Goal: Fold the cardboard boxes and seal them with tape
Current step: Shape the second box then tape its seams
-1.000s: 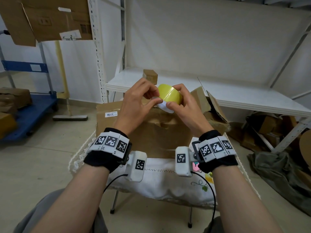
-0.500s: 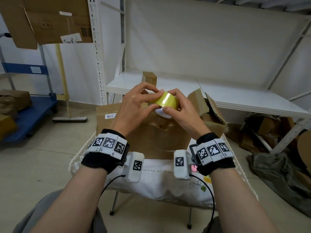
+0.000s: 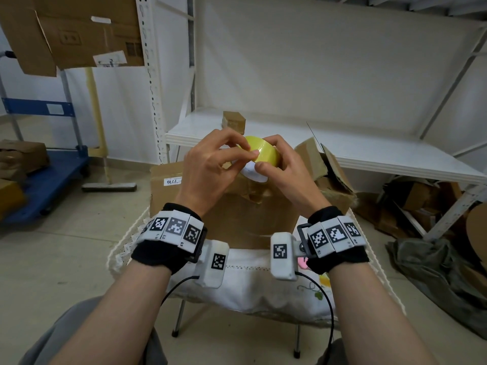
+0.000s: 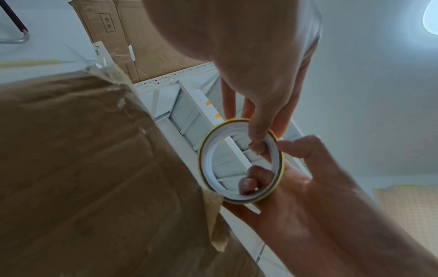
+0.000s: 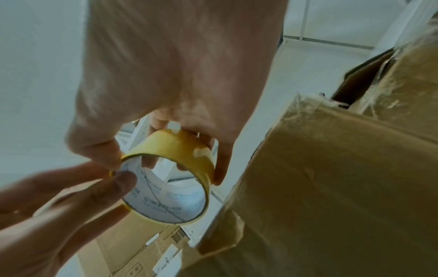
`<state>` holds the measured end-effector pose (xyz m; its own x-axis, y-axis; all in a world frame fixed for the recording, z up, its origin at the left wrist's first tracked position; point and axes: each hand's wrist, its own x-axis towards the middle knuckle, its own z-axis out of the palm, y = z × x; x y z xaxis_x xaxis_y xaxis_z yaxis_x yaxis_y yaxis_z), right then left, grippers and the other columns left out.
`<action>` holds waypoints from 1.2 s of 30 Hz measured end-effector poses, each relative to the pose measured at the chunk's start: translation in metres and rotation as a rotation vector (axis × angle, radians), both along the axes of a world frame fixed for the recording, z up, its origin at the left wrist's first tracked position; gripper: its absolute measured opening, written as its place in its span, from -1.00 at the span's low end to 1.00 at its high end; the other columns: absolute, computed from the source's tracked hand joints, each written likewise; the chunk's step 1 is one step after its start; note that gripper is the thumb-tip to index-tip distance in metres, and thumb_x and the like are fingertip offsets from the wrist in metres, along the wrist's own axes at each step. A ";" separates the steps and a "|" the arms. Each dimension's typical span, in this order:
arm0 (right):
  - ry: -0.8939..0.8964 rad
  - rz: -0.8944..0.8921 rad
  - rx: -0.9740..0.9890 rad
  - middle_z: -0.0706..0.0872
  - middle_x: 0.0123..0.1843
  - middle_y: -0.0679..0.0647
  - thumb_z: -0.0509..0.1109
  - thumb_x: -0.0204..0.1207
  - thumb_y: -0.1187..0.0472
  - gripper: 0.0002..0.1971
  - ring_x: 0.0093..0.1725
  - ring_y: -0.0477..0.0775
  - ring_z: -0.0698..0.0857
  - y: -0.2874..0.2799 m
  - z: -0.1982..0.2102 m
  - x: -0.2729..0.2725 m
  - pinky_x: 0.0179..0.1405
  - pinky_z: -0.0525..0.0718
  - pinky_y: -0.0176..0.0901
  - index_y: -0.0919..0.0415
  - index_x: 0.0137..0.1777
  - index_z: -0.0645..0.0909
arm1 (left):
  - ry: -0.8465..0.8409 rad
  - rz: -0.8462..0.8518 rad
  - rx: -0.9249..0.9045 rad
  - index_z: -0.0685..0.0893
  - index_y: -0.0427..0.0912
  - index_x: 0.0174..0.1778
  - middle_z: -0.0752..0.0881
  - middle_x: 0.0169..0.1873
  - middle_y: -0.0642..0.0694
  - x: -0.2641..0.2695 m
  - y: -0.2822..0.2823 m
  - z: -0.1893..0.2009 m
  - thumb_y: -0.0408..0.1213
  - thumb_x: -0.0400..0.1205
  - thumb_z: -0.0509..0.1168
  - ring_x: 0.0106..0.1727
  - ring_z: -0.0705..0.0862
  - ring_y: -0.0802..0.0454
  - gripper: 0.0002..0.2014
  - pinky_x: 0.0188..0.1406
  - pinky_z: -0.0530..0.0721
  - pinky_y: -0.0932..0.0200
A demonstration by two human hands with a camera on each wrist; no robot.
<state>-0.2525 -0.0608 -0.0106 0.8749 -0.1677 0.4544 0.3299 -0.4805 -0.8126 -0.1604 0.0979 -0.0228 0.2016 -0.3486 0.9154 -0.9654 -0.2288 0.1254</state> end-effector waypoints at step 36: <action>-0.036 0.043 0.164 0.52 -0.12 -0.02 0.35 0.50 0.15 -0.85 -0.10 0.05 0.50 -0.005 0.000 0.000 -0.08 0.51 0.05 0.03 0.03 0.51 | 0.559 -0.111 -0.325 0.88 -0.22 -0.03 0.83 -0.18 -0.04 -0.004 -0.004 0.002 -0.23 0.44 0.62 -0.13 0.78 0.18 -0.77 -0.08 0.71 0.38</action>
<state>-0.2530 -0.0658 -0.0106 0.8667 -0.2047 0.4549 0.3774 -0.3271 -0.8663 -0.1640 0.0941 -0.0205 0.6561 -0.1180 0.7454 -0.7504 0.0029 0.6610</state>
